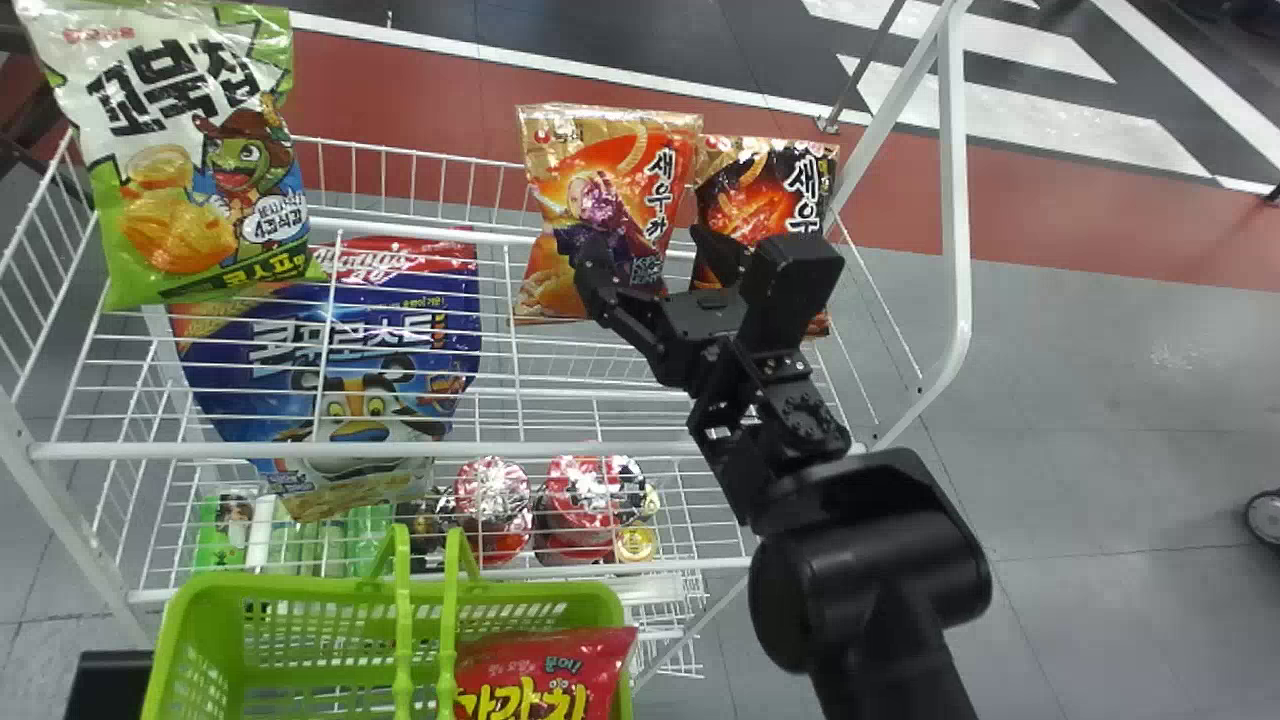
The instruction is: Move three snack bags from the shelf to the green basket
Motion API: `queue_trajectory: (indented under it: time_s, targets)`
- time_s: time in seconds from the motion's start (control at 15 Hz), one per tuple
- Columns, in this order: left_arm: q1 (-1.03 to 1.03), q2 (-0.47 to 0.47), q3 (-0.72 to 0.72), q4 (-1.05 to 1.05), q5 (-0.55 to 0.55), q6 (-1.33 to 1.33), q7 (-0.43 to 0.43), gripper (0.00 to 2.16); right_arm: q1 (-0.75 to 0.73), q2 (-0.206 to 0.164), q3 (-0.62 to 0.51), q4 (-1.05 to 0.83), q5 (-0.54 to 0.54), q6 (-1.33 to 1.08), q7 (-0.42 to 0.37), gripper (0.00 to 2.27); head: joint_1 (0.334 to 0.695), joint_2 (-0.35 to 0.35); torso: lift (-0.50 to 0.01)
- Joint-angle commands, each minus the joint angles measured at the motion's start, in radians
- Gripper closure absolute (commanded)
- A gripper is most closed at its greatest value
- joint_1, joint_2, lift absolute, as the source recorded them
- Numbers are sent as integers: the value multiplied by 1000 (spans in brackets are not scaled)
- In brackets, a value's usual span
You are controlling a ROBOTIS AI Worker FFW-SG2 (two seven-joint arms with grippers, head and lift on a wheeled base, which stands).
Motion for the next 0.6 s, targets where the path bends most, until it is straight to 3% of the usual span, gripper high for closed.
queue_trajectory:
  time_s: [0.0, 0.27, 0.33, 0.4, 0.47, 0.53]
  targets:
    - [-7, 4, 0, 4, 2, 0, 0, 2057, -66, 9, 1, 84, 12, 19, 1, 60, 695, -346, -49]
    - [-19, 4, 2, 21, 3, 3, -3, 2057, -161, 9, 2, 205, -3, 41, 64, 97, 695, -330, -49]
    - [-24, 4, 3, 26, 5, 3, -6, 2057, -167, 9, 2, 208, -5, 78, 87, 481, 695, -327, -49]
    - [-32, 4, 3, 35, 6, 3, -6, 2057, -155, 9, 8, 204, -12, 66, 98, 1480, 695, -323, -49]
    - [-39, 4, 3, 44, 8, 3, -5, 2057, -141, 9, 8, 191, -5, 69, 96, 1926, 695, -314, -49]
    - [-44, 4, 3, 50, 9, 3, -3, 2061, -134, 9, 10, 170, 2, 75, 98, 2159, 695, -309, -49]
